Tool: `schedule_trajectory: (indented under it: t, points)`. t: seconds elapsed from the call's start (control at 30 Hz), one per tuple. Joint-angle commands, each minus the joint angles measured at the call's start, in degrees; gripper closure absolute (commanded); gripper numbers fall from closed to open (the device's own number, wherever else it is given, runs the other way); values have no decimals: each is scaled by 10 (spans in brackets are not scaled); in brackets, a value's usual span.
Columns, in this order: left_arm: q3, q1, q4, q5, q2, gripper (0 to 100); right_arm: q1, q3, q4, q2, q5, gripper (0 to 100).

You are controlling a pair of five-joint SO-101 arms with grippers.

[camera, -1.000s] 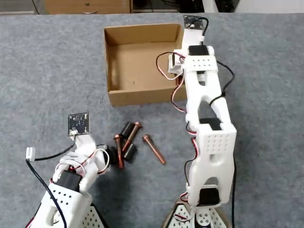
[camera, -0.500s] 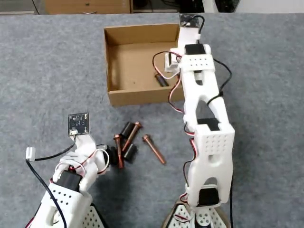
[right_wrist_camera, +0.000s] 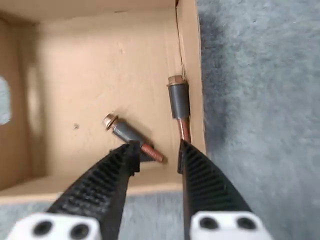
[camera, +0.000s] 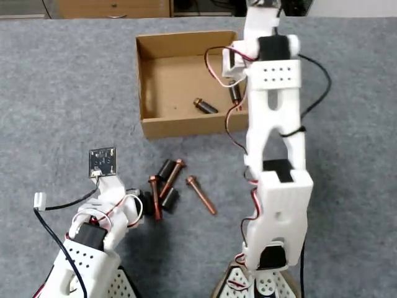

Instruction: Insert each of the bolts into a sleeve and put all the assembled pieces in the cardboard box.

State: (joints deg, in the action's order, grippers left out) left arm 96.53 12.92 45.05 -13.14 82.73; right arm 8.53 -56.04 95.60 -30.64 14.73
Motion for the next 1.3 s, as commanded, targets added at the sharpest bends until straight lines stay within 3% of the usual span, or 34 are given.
schedule_trajectory:
  t: [0.0, 0.13, 0.47, 0.77, 1.03, 1.17, 1.27]
  points:
    - [3, -5, -9, 2, 5, 981, 11, -65, 69, 67, 5, 875]
    - [1, -8, -10, 2, 5, 981, 12, -10, 69, 145, 5, 875]
    - [-15, -35, -4, 1, 5, 981, 158, 401, 56, 483, 9, 875]
    - [-43, -120, 85, 4, 5, 981, 194, 747, -84, 648, 10, 875]
    - [-40, -186, 100, 2, 5, 981, 210, 926, -209, 729, 161, 875]
    - [-39, -238, 101, 1, 5, 981, 237, 953, -263, 735, 187, 875]
    - [-35, -286, 101, 1, 5, 981, 238, 988, -364, 735, 258, 875]
